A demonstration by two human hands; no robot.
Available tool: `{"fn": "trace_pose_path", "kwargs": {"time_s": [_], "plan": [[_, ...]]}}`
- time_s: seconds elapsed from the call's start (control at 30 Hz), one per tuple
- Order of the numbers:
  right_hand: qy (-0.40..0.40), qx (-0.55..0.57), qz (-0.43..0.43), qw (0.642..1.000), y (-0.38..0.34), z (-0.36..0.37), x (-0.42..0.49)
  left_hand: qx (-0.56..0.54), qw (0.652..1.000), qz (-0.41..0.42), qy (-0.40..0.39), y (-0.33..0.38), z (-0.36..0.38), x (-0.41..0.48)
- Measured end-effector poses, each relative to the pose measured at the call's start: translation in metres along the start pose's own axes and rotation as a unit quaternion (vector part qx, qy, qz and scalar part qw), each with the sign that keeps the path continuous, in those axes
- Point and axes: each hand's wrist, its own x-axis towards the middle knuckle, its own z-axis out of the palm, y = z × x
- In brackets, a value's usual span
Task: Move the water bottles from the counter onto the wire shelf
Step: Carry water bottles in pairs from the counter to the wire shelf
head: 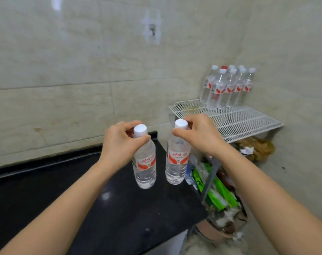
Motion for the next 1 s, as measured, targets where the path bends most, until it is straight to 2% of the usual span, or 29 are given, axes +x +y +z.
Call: {"fn": "trace_pose_path", "kwargs": {"time_s": [0.17, 0.33, 0.47, 0.6, 0.8, 1.0], "plan": [[0.043, 0.004, -0.009, 0.999, 0.035, -0.066, 0.047, -0.055, 0.997, 0.061, -0.01, 0.045, 0.053, 0.059], [0.082, 0.002, -0.018, 0.996, 0.075, -0.125, 0.098, -0.127, 0.99, 0.066, -0.015, 0.082, 0.11, 0.123], [0.109, -0.014, -0.015, 0.994, 0.109, -0.166, 0.132, -0.142, 0.987, 0.068, -0.035, 0.109, 0.163, 0.167], [0.103, -0.032, -0.002, 0.994, 0.15, -0.196, 0.163, -0.145, 0.983, 0.089, -0.063, 0.128, 0.215, 0.199], [0.083, -0.063, 0.008, 0.995, 0.226, -0.235, 0.211, -0.118, 0.985, 0.106, -0.063, 0.149, 0.306, 0.234], [0.048, -0.069, -0.007, 0.996, 0.302, -0.271, 0.259, -0.107, 0.99, 0.082, -0.052, 0.157, 0.395, 0.278]]}}
